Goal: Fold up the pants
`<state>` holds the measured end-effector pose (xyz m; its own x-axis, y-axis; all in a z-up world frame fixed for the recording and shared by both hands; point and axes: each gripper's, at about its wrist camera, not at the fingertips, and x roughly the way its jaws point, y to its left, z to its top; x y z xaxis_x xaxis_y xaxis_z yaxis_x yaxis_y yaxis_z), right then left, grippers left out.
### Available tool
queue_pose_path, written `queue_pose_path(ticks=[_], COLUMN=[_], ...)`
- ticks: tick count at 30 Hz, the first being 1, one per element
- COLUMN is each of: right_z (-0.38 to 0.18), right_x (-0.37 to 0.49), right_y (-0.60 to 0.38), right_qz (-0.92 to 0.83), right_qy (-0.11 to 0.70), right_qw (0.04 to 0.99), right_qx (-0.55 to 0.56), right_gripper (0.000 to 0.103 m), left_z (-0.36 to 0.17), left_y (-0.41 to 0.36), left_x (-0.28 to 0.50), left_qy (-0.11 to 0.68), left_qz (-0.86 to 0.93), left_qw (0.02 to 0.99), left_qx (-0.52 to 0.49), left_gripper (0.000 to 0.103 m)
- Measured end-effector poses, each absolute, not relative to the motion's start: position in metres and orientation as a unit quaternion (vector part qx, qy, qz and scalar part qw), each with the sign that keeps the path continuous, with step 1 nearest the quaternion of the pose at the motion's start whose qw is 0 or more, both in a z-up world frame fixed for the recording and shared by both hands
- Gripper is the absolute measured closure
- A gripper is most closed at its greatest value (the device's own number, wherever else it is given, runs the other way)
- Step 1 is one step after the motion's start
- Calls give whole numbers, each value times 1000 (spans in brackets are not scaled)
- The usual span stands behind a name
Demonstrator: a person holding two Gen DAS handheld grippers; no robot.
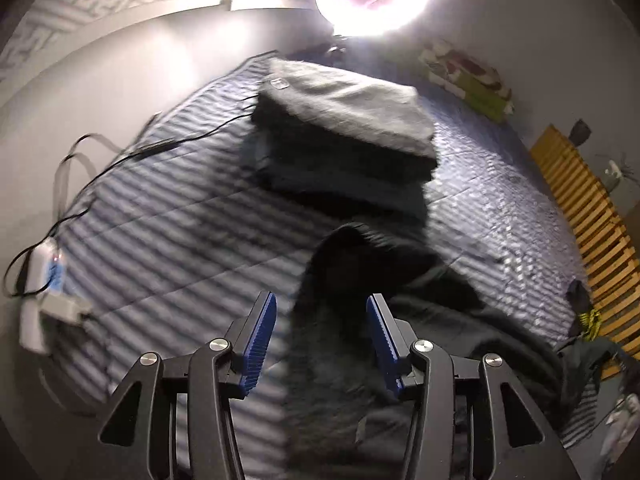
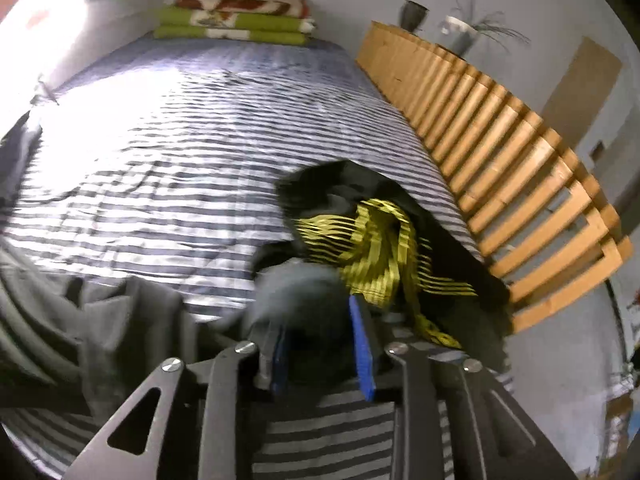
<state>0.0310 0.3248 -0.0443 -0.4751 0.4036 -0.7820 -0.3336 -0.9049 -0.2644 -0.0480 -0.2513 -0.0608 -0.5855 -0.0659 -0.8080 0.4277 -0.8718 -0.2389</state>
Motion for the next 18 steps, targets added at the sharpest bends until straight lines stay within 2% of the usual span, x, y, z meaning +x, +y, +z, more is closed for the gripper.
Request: queue_pose_path(ticks=[5, 11, 13, 15, 18], right_z=[-41, -63, -73, -81, -91], right_x=[24, 17, 16, 13, 6], right_y=[279, 225, 210, 208, 215], right_qz=[875, 866, 862, 858, 852], right_qy=[-31, -5, -25, -36, -7], right_qw=[139, 21, 10, 18, 8], right_qx=[-463, -499, -507, -512, -524], right_gripper=[64, 59, 57, 57, 56], left_z=[-93, -112, -116, -117, -128], left_y=[-261, -249, -245, -242, -243], left_x=[-21, -55, -80, -99, -136], left_qy=[216, 218, 210, 204, 194], left_qz=[-851, -851, -853, -856, -855], left_qw=[132, 95, 93, 91, 90], left_qx=[460, 469, 468, 466, 473], left_gripper=[52, 52, 49, 37, 33])
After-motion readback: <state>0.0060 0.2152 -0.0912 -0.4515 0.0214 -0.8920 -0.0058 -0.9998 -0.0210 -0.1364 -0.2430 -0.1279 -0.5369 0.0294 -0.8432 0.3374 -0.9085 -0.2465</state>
